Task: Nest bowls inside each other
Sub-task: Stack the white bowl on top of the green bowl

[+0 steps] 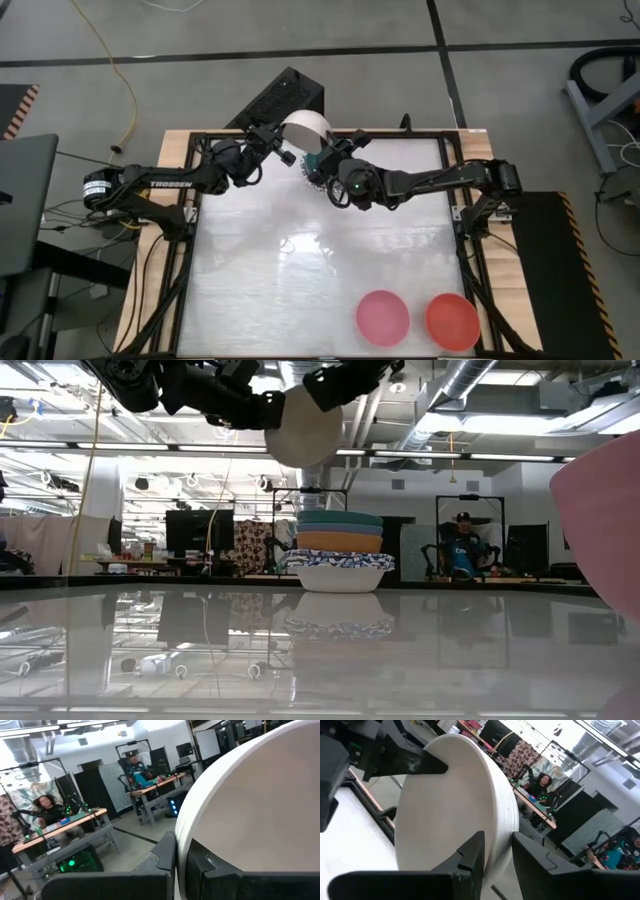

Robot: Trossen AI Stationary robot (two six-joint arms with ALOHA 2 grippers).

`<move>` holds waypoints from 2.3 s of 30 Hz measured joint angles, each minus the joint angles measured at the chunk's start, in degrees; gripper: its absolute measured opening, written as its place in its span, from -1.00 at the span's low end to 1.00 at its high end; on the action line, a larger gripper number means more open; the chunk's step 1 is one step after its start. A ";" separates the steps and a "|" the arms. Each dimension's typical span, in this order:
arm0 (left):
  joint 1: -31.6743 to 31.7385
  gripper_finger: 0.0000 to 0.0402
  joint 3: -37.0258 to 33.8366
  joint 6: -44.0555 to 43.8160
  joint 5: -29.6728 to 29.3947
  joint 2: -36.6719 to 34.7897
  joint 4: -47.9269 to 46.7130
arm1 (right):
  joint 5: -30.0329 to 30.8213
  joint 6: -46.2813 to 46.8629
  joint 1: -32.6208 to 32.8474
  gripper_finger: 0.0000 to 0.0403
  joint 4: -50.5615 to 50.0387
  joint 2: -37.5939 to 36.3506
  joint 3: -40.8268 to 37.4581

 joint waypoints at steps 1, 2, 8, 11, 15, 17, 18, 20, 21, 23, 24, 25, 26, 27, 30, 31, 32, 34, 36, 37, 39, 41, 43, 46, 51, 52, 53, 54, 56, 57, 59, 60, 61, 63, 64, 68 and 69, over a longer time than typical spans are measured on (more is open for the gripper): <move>0.00 -1.00 0.00 -0.02 0.45 0.00 0.00 | -0.02 -0.05 -0.29 -0.41 0.00 -0.04 0.00; 0.02 -1.00 0.00 -0.02 1.20 0.00 -0.04 | -0.04 -0.05 -0.57 -0.41 -0.15 -0.09 0.00; -0.52 -0.99 0.00 0.16 3.45 0.00 -0.66 | 1.28 0.84 -2.25 -0.51 -0.37 -0.12 0.00; -0.52 -0.99 0.00 -0.06 3.86 0.00 -0.95 | 2.60 1.68 -2.82 -0.70 -0.26 -0.12 0.00; -0.60 -0.99 0.00 -0.38 4.42 0.00 -0.96 | 3.53 1.68 -3.29 -0.94 -0.38 -0.12 0.00; -0.61 -0.98 0.00 -1.04 4.59 0.00 -0.98 | 3.65 2.10 -3.29 -0.94 -0.46 -0.10 0.00; -0.62 -0.97 0.00 -1.51 4.72 0.00 -0.97 | 3.65 2.40 -3.29 -0.95 -0.52 -0.10 0.00; -0.68 -0.91 0.00 -1.95 5.28 0.00 -0.96 | 3.65 2.55 -3.29 -0.96 -0.53 -0.10 0.01; -0.68 -0.86 0.00 -1.66 5.87 0.00 -0.96 | 3.65 2.61 -3.31 -0.96 -0.52 -0.10 0.00; -0.68 -0.74 0.00 -0.70 7.57 -0.04 -1.26 | 3.62 3.09 -3.33 -0.97 -0.75 -0.10 0.01; -0.68 -0.67 0.00 -0.38 8.43 -0.06 -1.71 | 3.55 3.61 -3.33 -0.97 -1.24 -0.13 0.02; -0.69 -0.59 0.00 -0.18 9.23 -0.07 -2.17 | 3.49 4.44 -3.33 -0.97 -1.94 -0.15 0.01; -0.70 -0.50 0.00 -0.08 9.93 -0.07 -2.75 | 3.45 5.31 -3.33 -0.97 -2.87 -0.15 0.00; -0.70 -0.41 0.00 -0.04 10.33 -0.07 -3.28 | 3.31 6.16 -3.33 -0.97 -3.99 -0.15 0.01; -0.81 -0.14 0.00 -0.06 10.95 -0.11 -4.24 | 1.88 8.40 -3.62 -0.97 -7.78 -0.11 0.01; -0.88 -0.05 0.00 -0.06 10.93 -0.24 -4.88 | 1.76 9.47 -3.69 -0.97 -9.08 -0.05 0.00; -0.90 0.03 0.00 -0.08 10.83 -0.46 -5.80 | 0.94 10.76 -3.95 -0.97 -10.55 -0.04 0.00; -1.04 0.17 0.00 -0.29 9.80 -0.61 -6.73 | -1.18 14.66 -4.81 -0.97 -14.62 -0.43 0.45; -1.32 0.27 0.00 0.22 7.07 -0.85 -6.81 | -4.10 19.98 -6.24 -0.97 -19.82 -0.75 1.60; -1.48 0.30 0.00 0.92 5.49 -1.21 -6.96 | -5.43 22.47 -7.06 -0.97 -22.28 -1.00 2.34; -2.06 0.35 0.02 2.29 2.61 -1.79 -6.90 | -7.56 26.13 -8.94 -0.97 -28.30 -1.59 3.70; -2.37 0.36 0.02 3.03 1.83 -3.18 -9.11 | -11.99 30.17 -11.45 -0.97 -33.34 -2.12 6.04; -2.98 0.36 0.04 3.10 3.14 -4.55 -10.84 | -20.40 35.78 -15.02 -0.97 -40.97 -2.80 8.73; -4.01 0.36 0.04 1.15 4.28 -7.09 -14.50 | -33.12 42.80 -21.12 -0.97 -49.28 -2.90 12.33; -4.46 0.37 0.04 -3.58 12.31 -12.30 -23.03 | -54.31 46.20 -31.15 -0.97 -54.81 -2.27 12.50; -4.44 0.37 0.04 -5.04 15.23 -13.54 -25.25 | -58.75 46.58 -32.92 -0.97 -55.18 -2.03 12.50; -4.29 0.37 0.04 -6.48 18.23 -14.63 -26.95 | -62.19 46.87 -34.24 -0.97 -55.17 -1.58 12.50; -4.06 0.37 0.04 -7.57 21.61 -15.68 -28.42 | -64.61 46.93 -35.34 -0.97 -55.24 -1.23 12.50; -3.37 0.37 -0.22 -9.38 27.90 -18.25 -31.65 | -67.04 46.95 -36.67 -0.97 -55.55 -1.04 12.44; -2.98 0.37 -0.66 -10.15 31.21 -19.52 -31.77 | -67.42 46.97 -36.85 -0.97 -55.33 -1.05 12.44; -1.87 0.37 -2.32 -11.65 37.05 -22.69 -31.12 | -67.86 46.93 -36.59 -0.97 -54.55 -1.20 12.46; -1.33 0.37 -3.54 -12.69 39.13 -24.45 -30.49 | -68.07 46.85 -36.30 -0.97 -54.67 -1.24 12.46; -0.79 0.37 -4.56 -13.52 40.66 -26.11 -29.93 | -69.21 46.35 -36.04 -0.97 -54.90 -1.23 12.46; 0.14 0.37 -7.41 -15.14 41.46 -29.68 -27.60 | -71.93 45.60 -35.14 -0.97 -54.96 -0.85 12.46; 0.41 0.37 -9.03 -16.01 41.43 -31.43 -26.15 | -72.23 45.53 -34.50 -0.97 -54.59 -0.27 12.46; 0.57 0.37 -13.72 -19.28 40.81 -36.66 -21.06 | -73.01 45.40 -33.43 -0.97 -55.07 2.18 12.41; 0.57 0.37 -14.30 -19.79 40.76 -37.78 -20.47 | -73.28 45.42 -33.12 -0.97 -54.52 2.77 12.41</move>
